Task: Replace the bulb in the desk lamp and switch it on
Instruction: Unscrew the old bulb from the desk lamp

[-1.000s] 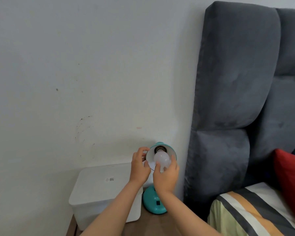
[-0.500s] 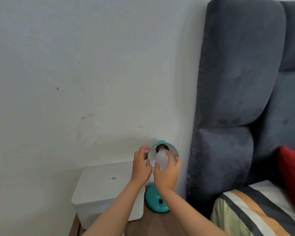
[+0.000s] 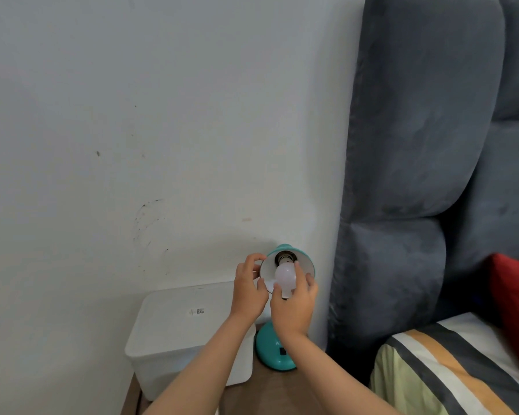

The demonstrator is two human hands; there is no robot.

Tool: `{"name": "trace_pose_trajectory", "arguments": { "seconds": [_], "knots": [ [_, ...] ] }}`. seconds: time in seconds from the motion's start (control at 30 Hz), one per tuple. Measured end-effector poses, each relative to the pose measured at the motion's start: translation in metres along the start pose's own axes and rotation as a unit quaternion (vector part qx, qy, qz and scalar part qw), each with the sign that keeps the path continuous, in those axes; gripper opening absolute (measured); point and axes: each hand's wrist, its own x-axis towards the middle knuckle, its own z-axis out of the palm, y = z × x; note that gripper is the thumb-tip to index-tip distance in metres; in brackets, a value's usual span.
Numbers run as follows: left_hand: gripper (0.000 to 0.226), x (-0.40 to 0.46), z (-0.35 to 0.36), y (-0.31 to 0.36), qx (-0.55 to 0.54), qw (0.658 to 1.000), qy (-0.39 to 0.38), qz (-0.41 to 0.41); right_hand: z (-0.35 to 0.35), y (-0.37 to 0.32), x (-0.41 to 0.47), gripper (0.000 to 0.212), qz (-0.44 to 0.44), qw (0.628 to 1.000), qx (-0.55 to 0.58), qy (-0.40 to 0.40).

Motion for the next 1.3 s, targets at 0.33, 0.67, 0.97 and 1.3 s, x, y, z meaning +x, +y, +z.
{"name": "trace_pose_trajectory", "arguments": {
  "seconds": [0.33,0.67,0.97,1.3],
  "knots": [
    [0.058,0.0001,-0.0009,0.0003,-0.001,1.000,0.001,-0.004,0.0083,-0.0020,0.0027,0.049,0.053,0.996,0.072,0.019],
    [0.055,-0.0016,0.0017,0.0002,-0.002,1.000,0.003,-0.007,0.0073,-0.0050,0.0040,0.056,0.083,0.992,0.095,0.024],
    [0.061,-0.0025,0.0016,0.0011,-0.005,1.000,0.010,-0.006,0.0042,0.0006,-0.0034,0.067,0.036,0.998,0.056,0.016],
    [0.062,-0.0029,-0.0001,0.0021,0.002,1.000,0.009,-0.009,0.0022,0.0003,0.0033,0.052,0.056,0.997,0.044,0.014]
  ]
}}
